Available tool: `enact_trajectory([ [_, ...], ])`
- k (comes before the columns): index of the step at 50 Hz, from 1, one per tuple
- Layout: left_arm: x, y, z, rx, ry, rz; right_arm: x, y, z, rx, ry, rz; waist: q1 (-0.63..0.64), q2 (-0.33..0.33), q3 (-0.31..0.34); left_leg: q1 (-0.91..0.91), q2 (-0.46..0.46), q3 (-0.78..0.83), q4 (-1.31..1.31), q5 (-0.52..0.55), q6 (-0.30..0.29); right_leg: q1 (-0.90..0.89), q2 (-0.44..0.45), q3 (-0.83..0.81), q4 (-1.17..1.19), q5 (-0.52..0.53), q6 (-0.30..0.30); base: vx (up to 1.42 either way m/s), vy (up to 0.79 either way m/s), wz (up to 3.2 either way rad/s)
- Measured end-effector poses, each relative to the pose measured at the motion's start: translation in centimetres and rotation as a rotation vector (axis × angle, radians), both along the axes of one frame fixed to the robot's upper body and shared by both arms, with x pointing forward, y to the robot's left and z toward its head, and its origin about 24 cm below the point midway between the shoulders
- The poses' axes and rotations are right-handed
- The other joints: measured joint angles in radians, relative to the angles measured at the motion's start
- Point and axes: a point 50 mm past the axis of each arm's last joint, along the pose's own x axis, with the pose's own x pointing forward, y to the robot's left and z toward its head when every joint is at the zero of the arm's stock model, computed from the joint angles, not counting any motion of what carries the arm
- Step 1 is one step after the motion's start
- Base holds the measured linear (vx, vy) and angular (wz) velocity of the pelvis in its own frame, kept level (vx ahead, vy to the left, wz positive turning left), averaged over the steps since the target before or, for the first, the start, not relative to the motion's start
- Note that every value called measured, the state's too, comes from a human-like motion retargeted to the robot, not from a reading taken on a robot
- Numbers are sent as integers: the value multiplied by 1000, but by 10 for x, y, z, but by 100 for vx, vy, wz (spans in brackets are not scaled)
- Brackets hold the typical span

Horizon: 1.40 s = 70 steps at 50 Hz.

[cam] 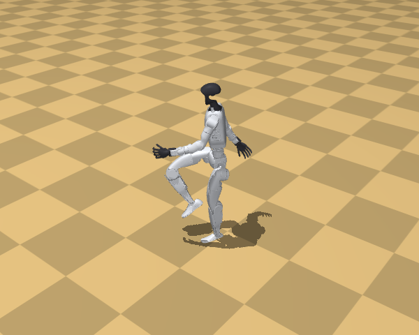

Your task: In place motions

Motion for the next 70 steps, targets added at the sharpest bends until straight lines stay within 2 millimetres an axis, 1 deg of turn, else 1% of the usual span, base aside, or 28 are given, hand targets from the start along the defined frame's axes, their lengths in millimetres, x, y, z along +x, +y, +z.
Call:
enact_trajectory([
  [3,8,-10,28,-41,-113,-25,-32,6,10,-75,46,-137,-6,-13,-12,-19,8,3,17,-9,-7,-54,-6,-14,-49,-24,-20,7,-15,12],
  [7,10,-6,36,-40,-123,-52,-33,17,7,-90,3,-213,8,-60,-10,-2,-6,5,5,-12,-18,69,-7,-25,-164,-27,-23,-7,-14,-26],
  [11,-7,-3,-10,-42,48,-21,-21,26,-2,-28,-44,-195,48,-53,-68,-4,1,12,-41,-1,-39,307,-2,-71,-344,3,-9,0,-7,-47],
  [15,-46,-9,-84,-91,354,-15,24,32,-20,101,-155,-79,167,-60,-70,51,14,66,-38,-39,-51,636,79,-71,-639,55,8,5,-3,-107],
  [17,-83,-12,-127,-126,562,-29,45,35,-27,152,-214,15,225,-61,-97,72,8,80,-45,-53,-56,788,128,-51,-833,91,22,10,-8,-70],
  [20,-158,-15,-185,-207,911,-30,81,36,-34,211,-292,209,295,-88,-146,86,-25,101,-35,-76,-61,996,190,37,-1160,156,90,5,-9,-67],
  [21,-185,-9,-199,-234,1020,5,97,35,-36,219,-315,288,319,-105,-156,85,-39,127,-12,-90,-62,1061,190,54,-1254,65,118,0,-7,-101],
  [22,-213,-4,-210,-263,1127,50,114,35,-37,225,-337,363,340,-121,-166,82,-51,152,17,-98,-62,1116,186,57,-1339,-20,129,-1,-2,-112],
  [24,-269,3,-225,-329,1327,187,151,41,-38,233,-385,485,377,-150,-185,37,-50,219,148,-60,-71,1172,157,15,-1458,-119,80,-6,0,-122],
  [25,-298,4,-229,-369,1420,268,169,46,-38,238,-411,535,401,-166,-198,-13,-32,269,260,-10,-85,1182,139,1,-1504,-119,54,-20,-7,-134],
  [27,-342,3,-231,-447,1550,403,218,66,-33,260,-525,561,447,-164,-181,-221,74,281,602,200,-101,1157,147,124,-1518,-99,78,-34,-15,-84],
  [28,-358,2,-231,-466,1590,457,247,78,-28,276,-621,546,463,-153,-131,-300,101,247,726,299,-52,1166,146,141,-1512,-90,95,-53,-16,-27],
  [31,-386,2,-228,-511,1651,584,350,121,14,363,-1007,563,542,-141,25,-518,246,248,1120,183,4,1196,155,153,-1506,-71,73,-62,-11,-74],
  [35,-443,-4,-216,-443,1874,490,436,165,90,385,-1475,564,693,-175,90,-839,305,294,1402,57,47,1171,142,252,-1493,-50,33,-18,0,-89],
  [38,-494,2,-200,-327,2044,423,461,180,133,456,-1683,555,820,-244,76,-1039,283,361,1463,18,56,1121,91,342,-1468,-38,18,21,2,-96],
  [40,-513,4,-192,-297,2104,382,474,186,160,473,-1801,584,873,-291,82,-1138,244,399,1454,18,54,1072,50,381,-1428,-42,9,7,1,-49],
  [42,-519,3,-189,-310,2116,381,484,191,186,459,-1897,639,889,-317,95,-1182,205,413,1437,32,36,1046,26,393,-1402,-47,3,-1,0,-9],
  [45,-517,3,-190,-358,2094,436,491,193,205,414,-1977,700,882,-326,72,-1160,197,412,1446,34,28,1042,25,371,-1404,-49,1,7,-3,35],
  [47,-512,3,-193,-384,2057,461,490,192,201,388,-1973,722,865,-335,35,-1072,200,411,1432,33,25,1050,21,353,-1443,-39,6,0,-5,55],
  [50,-488,8,-204,-400,1953,464,482,187,181,340,-1912,736,817,-326,-23,-890,193,372,1359,49,-4,1066,38,305,-1490,-37,16,3,1,81],
  [52,-455,14,-213,-401,1871,438,473,182,154,306,-1811,742,754,-254,-31,-733,144,273,1266,59,-43,1136,88,231,-1517,-52,22,12,4,113],
  [55,-427,19,-220,-357,1790,397,436,178,95,378,-1555,697,662,-229,-107,-479,14,211,953,92,-65,1172,98,176,-1562,-63,56,21,8,105],
  [58,-403,20,-224,-314,1753,349,366,158,27,434,-1197,637,551,-193,-234,-261,-80,117,551,109,-55,1165,122,114,-1590,-87,79,33,21,114],
  [61,-380,18,-226,-273,1735,306,274,120,-22,408,-854,583,458,-129,-339,-78,-128,41,191,-103,-22,1153,156,54,-1573,-127,97,45,23,102],
  [63,-362,15,-227,-236,1720,261,199,87,-40,368,-590,522,384,-87,-409,-19,-128,8,19,-113,9,1122,171,-27,-1516,-145,97,49,13,161],
  [65,-335,11,-227,-206,1677,202,124,65,-41,308,-325,419,326,-61,-440,-27,-133,-141,-46,-56,-22,1057,168,-119,-1379,-55,79,33,1,136],
  [68,-254,2,-220,-219,1452,122,56,46,-31,150,-179,206,345,-54,-317,8,-78,-118,-54,-35,-36,852,118,-35,-950,233,66,-9,-8,10],
  [70,-174,-5,-196,-265,1189,74,34,32,-24,37,-181,91,325,-47,-223,39,-74,-112,-66,-26,-32,672,85,25,-618,173,32,-33,11,-1],
])
